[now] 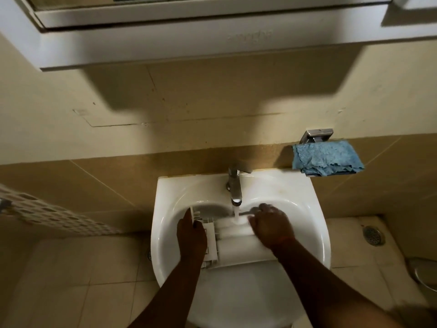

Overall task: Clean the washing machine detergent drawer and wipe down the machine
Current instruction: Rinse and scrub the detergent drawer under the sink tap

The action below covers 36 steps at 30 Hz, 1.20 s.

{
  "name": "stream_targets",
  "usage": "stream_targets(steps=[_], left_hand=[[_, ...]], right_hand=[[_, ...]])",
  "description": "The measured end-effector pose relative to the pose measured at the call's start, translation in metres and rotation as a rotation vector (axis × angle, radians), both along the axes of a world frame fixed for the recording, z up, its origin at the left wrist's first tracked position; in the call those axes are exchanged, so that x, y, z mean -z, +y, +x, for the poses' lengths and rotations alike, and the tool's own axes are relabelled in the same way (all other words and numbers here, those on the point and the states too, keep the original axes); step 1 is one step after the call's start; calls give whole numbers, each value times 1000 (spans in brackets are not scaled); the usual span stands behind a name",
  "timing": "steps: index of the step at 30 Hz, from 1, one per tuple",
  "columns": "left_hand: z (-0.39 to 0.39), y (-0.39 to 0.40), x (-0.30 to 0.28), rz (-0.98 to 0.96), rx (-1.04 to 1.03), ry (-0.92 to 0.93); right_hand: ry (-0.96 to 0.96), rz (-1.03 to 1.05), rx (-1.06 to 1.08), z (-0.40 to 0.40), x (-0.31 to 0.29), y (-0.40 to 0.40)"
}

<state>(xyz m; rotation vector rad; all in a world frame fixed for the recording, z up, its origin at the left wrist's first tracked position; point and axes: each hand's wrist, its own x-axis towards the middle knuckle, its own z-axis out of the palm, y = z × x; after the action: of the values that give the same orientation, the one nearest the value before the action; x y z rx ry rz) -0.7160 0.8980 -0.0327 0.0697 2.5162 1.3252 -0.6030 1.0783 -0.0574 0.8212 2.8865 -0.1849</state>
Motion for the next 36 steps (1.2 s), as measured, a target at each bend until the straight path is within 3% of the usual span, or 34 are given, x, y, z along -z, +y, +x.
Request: stream_targets(steps=[1,3,7,11,16,18,21,23,25,27,30,36], left_hand=[[1,1,0,-3,-1,-2],[3,4,1,-25,8,2],[3,3,-2,-1,-10,-3],[2,-1,-8,6,11,15],[3,0,-8,31,9,0],[4,2,-9,31,-1,-8],[4,2,-12,34,-18,-10],[3,-2,-11,45,-27,-9],[2,-3,-11,44,-28,-13],[2,-2,-11,35,-37,-21],[3,0,-10,20,-10,-20],[2,0,-15,-25,12,5]], right_hand=[[-12,47,126,9,-2,4],[-11,86,181,6,-2,-14],[60,-145,-132,-41,-2,-77],[62,-156,-164,-35,1,-59],[-55,35,211,-5,-1,-24],[-82,38,120,-19,-4,-44],[2,-107,-186,-42,-6,-79],[18,-148,-236,-43,-14,-70],[5,-99,-204,-29,-12,-45],[24,40,-2,-9,-7,-17],[-46,25,171,-4,-3,-28],[71,-70,-110,-6,8,-63]])
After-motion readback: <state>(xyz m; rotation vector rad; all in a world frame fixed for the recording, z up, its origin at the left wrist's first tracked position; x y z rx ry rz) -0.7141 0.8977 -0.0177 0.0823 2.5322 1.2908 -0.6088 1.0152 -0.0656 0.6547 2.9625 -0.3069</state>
